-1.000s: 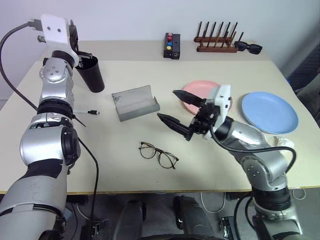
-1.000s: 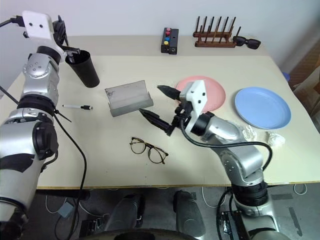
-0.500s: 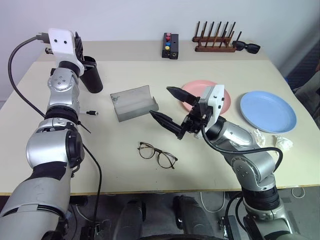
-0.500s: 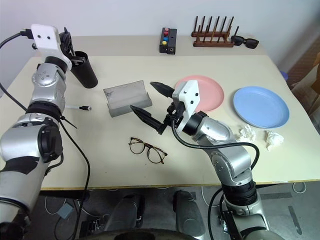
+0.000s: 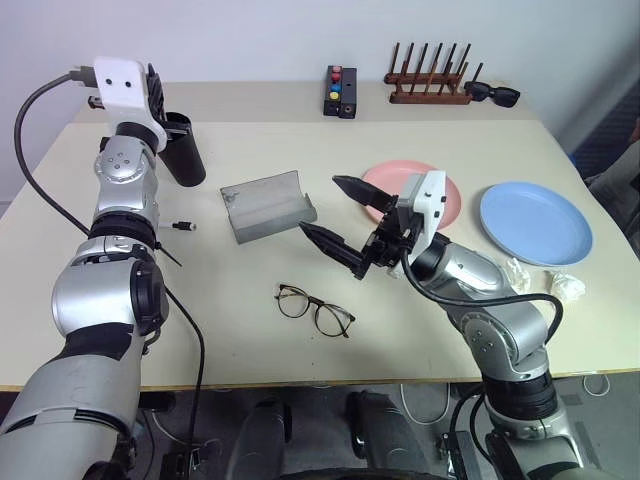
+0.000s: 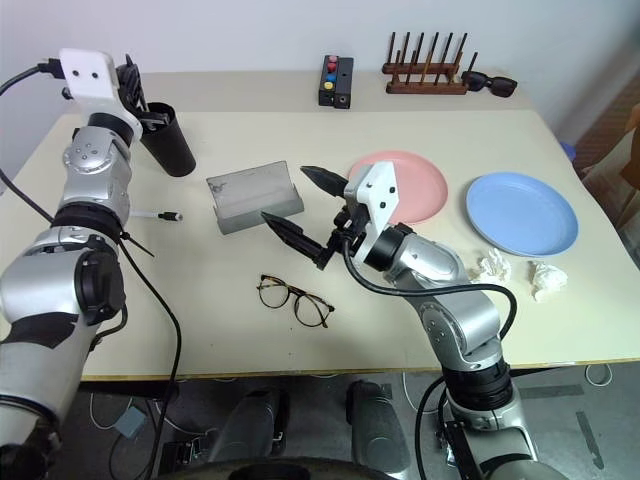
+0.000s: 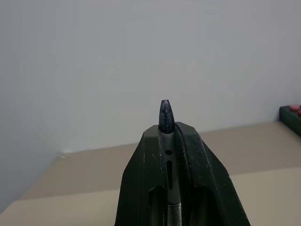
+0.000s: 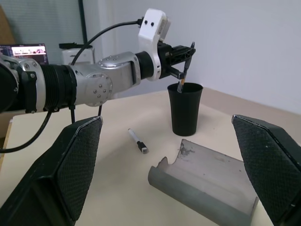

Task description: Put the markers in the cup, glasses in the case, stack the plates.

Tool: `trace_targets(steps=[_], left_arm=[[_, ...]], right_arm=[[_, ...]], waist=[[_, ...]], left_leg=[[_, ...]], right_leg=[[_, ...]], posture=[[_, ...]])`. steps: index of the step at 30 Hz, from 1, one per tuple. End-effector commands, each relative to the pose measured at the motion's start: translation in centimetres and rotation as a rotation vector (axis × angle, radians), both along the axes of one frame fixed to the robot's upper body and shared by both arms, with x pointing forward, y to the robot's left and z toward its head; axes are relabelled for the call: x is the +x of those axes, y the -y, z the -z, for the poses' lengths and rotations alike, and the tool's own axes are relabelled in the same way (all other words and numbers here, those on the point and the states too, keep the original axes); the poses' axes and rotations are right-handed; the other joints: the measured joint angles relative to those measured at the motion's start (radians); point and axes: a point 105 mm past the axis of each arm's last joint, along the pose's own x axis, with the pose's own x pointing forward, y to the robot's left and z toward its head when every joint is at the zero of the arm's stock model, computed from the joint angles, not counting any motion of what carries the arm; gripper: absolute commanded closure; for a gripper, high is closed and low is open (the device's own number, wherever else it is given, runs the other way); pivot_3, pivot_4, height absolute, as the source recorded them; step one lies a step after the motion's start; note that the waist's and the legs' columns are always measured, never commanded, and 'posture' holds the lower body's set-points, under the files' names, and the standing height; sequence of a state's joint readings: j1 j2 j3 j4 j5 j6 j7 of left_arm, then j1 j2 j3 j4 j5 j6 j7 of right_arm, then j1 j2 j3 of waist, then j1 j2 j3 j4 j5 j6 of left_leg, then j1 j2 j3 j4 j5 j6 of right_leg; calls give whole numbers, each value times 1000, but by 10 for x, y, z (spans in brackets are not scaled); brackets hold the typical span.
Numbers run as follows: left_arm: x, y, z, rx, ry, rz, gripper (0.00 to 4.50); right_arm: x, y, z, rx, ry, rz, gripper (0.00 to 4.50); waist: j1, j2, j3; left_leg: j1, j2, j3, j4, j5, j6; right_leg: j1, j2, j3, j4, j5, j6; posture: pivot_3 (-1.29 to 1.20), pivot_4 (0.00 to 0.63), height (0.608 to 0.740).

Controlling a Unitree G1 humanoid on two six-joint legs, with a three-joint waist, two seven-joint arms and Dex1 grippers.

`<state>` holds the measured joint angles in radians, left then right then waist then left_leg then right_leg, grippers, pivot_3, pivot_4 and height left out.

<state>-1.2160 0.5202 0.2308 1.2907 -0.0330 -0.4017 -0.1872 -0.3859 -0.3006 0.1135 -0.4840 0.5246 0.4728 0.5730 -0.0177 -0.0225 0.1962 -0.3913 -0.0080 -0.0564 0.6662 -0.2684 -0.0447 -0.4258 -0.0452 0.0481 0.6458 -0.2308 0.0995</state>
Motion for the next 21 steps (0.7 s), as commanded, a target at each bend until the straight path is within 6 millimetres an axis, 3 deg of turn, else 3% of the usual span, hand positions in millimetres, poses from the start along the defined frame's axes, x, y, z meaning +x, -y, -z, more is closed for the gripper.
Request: trace_targets(steps=[1, 12, 15, 20, 21], left_arm=[[-5, -11, -9, -24, 38, -26, 4477], [-5, -14, -4, -35, 22, -34, 4477], [-5, -16, -4, -37, 21, -43, 3367], [-5, -16, -4, -30, 20, -51, 923], [-5, -16, -4, -30, 20, -52, 923]], right_arm=[[-5, -2, -15, 36, 64, -20, 0], [-5, -1, -15, 48, 66, -17, 0], [-5, -2, -14, 48, 64, -17, 0], [-5, -2, -13, 46, 62, -17, 0], [-5, -2, -13, 46, 62, -16, 0]], waist=[[0, 0, 0], [0, 0, 0], [0, 0, 0], [0, 0, 0], [0, 0, 0]], left_leg=[[0, 0, 0, 0, 0, 0], [0, 0, 0, 0, 0, 0], [0, 0, 0, 0, 0, 0], [0, 0, 0, 0, 0, 0], [0, 0, 0, 0, 0, 0]], right_leg=[[0, 0, 0, 0, 0, 0], [0, 0, 0, 0, 0, 0], [0, 0, 0, 0, 0, 0], [0, 0, 0, 0, 0, 0], [0, 0, 0, 0, 0, 0]], posture=[[0, 150, 735], [0, 150, 735], [0, 150, 735], [0, 150, 735], [0, 150, 735]])
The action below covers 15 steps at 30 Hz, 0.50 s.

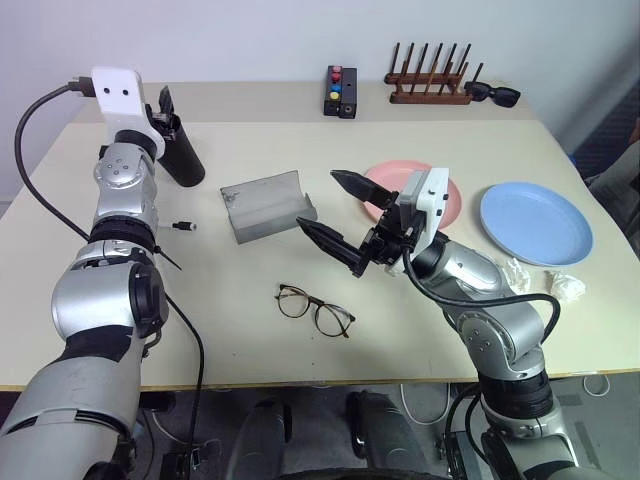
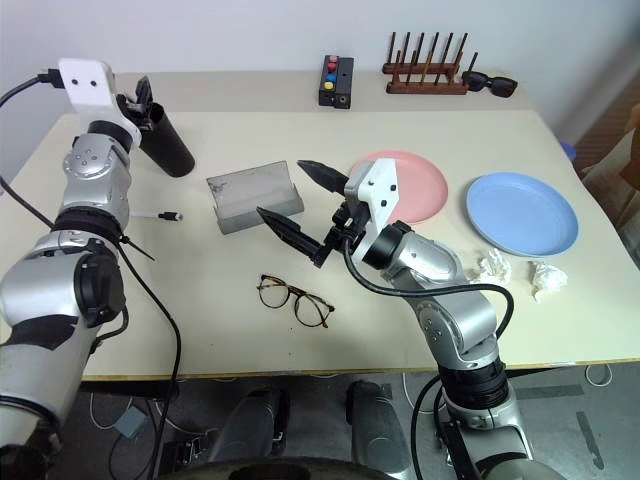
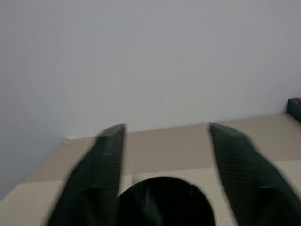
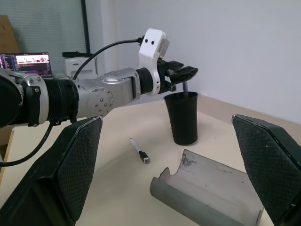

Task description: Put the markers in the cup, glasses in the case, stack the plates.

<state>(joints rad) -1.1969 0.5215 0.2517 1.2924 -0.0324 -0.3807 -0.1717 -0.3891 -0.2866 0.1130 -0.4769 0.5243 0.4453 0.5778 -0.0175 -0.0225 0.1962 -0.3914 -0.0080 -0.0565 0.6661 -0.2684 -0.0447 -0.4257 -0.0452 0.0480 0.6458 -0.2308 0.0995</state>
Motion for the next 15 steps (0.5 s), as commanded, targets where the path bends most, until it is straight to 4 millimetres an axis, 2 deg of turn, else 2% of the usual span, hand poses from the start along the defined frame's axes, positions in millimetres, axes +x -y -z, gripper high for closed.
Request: trace_targets(steps=[1, 15], left_arm=[[-4, -9, -15, -1, 51, -25, 923], [-5, -10, -17, -17, 61, -18, 923]], right_arm=[[-4, 0, -9, 22, 42, -9, 0], [-3, -1, -7, 19, 34, -13, 0]], waist=[[0, 0, 0], [0, 0, 0]], left_leg=[[0, 0, 0, 0, 0, 0], [0, 0, 0, 0, 0, 0]], right_leg=[[0, 0, 0, 0, 0, 0], [0, 0, 0, 0, 0, 0]], posture=[[0, 150, 735], [0, 150, 735]])
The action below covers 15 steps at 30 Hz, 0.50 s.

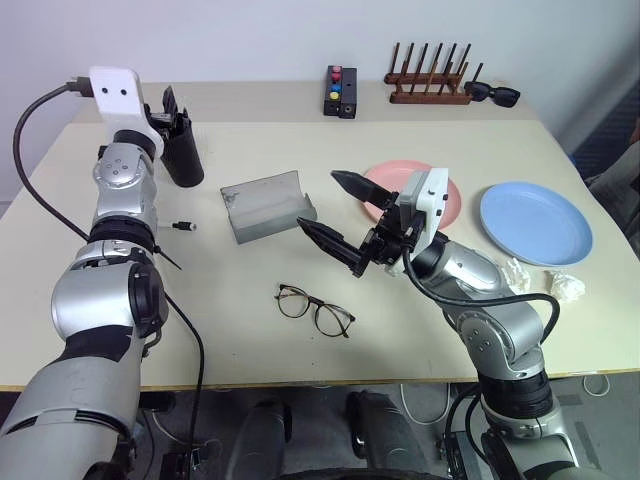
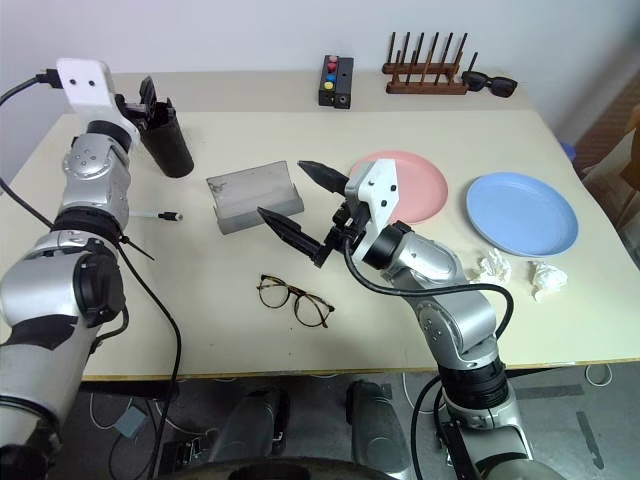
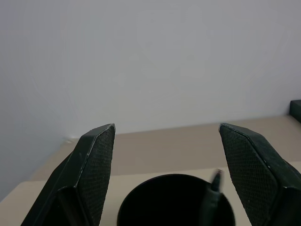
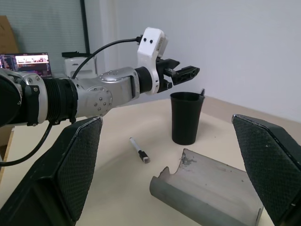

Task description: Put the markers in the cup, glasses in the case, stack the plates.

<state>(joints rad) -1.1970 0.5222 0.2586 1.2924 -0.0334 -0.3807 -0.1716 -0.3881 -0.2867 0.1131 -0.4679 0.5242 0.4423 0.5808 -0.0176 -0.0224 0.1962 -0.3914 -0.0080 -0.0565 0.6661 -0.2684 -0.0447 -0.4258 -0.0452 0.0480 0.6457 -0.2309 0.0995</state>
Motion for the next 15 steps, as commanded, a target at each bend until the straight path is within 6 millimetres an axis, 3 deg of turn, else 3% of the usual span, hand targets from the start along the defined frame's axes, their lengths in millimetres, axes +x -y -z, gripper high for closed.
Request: trace_targets(steps=[1, 4, 8, 9, 11, 15], left_arm=[[-5, -9, -17, -10, 59, -16, 923], [-6, -10, -19, -8, 64, -14, 923], [-9, 1, -36, 93, 65, 147, 923], [-11, 7, -39, 135, 52, 220, 655], [-15, 21, -34, 272, -31, 376, 26], [-25, 29, -11, 499, -243, 554, 26]], right_arm=[[-4, -1, -9, 19, 40, -15, 0], [-4, -2, -9, 18, 41, -17, 0], [-3, -1, -10, 15, 43, -13, 0], [-3, -1, -10, 14, 42, -11, 0], [-3, 0, -9, 10, 39, -8, 0], [-3, 2, -8, 4, 35, -5, 0]], waist=[[0, 0, 0], [0, 0, 0], [-3, 0, 0], [-3, 0, 0], [-3, 0, 0], [-3, 0, 0]], left_leg=[[0, 0, 0, 0, 0, 0], [0, 0, 0, 0, 0, 0], [0, 0, 0, 0, 0, 0], [0, 0, 0, 0, 0, 0], [0, 0, 0, -1, 0, 0], [0, 0, 0, -1, 0, 0]], right_leg=[[0, 0, 0, 0, 0, 0], [0, 0, 0, 0, 0, 0], [0, 0, 0, 0, 0, 0], [0, 0, 0, 0, 0, 0], [0, 0, 0, 0, 0, 0], [0, 0, 0, -1, 0, 0]], posture=[[0, 150, 735], [0, 150, 735], [0, 150, 735], [0, 150, 735], [0, 150, 735], [0, 150, 735]])
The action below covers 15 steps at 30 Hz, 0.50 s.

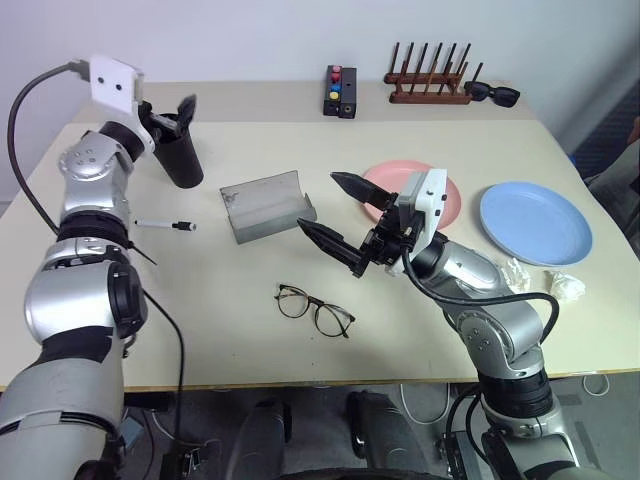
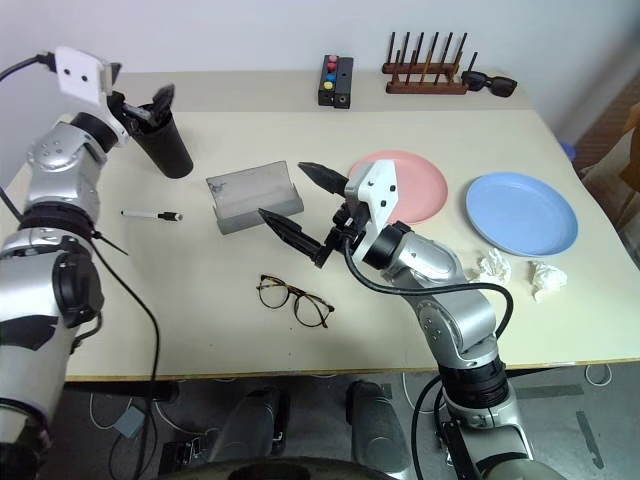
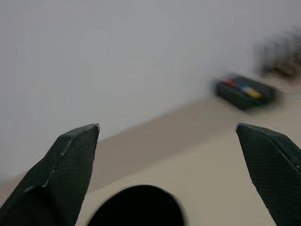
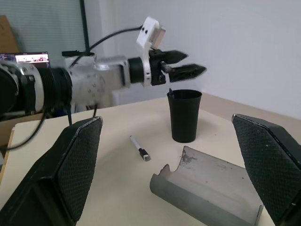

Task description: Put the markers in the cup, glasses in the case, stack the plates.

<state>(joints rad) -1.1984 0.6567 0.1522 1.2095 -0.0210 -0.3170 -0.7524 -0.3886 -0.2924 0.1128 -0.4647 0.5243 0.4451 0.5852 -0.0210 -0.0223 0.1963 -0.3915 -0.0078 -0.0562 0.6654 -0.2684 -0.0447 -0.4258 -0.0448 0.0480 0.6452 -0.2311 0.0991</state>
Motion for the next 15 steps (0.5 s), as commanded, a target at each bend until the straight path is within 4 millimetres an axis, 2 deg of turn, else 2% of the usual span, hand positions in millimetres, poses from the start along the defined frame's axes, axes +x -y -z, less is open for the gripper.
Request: trace_targets(steps=[1, 4, 8, 11, 15], left_arm=[[-15, 7, 9, 264, -145, 162, 26], [-27, 0, 35, 466, -337, 230, 26], [-37, -9, 62, 613, -533, 264, 26], [-46, -24, 90, 750, -698, 256, 26], [-48, -31, 108, 829, -783, 233, 26]], right_arm=[[-4, 2, -9, 11, 37, -4, 0], [-3, 2, -8, 5, 32, -10, 0], [-2, 0, -6, -4, 27, -27, 0], [-1, -1, -5, -7, 26, -32, 0], [-1, -1, -3, -9, 21, -29, 0]], waist=[[0, 0, 0], [-4, 0, 0], [-3, 0, 0], [-1, 0, 0], [0, 0, 0]], left_leg=[[0, 0, 0, 0, 0, 0], [0, 0, 0, 0, 0, 0], [0, 1, 0, 0, 0, 0], [0, 1, 0, 0, 0, 0], [-1, 1, 0, 0, 0, 0]], right_leg=[[0, 0, 0, 0, 0, 0], [0, 0, 0, 0, 0, 0], [0, 1, 0, 0, 0, 0], [0, 1, 0, 0, 0, 0], [-1, 1, 0, 0, 0, 0]], posture=[[0, 150, 735], [0, 150, 735], [0, 150, 735], [0, 150, 735], [0, 150, 735]])
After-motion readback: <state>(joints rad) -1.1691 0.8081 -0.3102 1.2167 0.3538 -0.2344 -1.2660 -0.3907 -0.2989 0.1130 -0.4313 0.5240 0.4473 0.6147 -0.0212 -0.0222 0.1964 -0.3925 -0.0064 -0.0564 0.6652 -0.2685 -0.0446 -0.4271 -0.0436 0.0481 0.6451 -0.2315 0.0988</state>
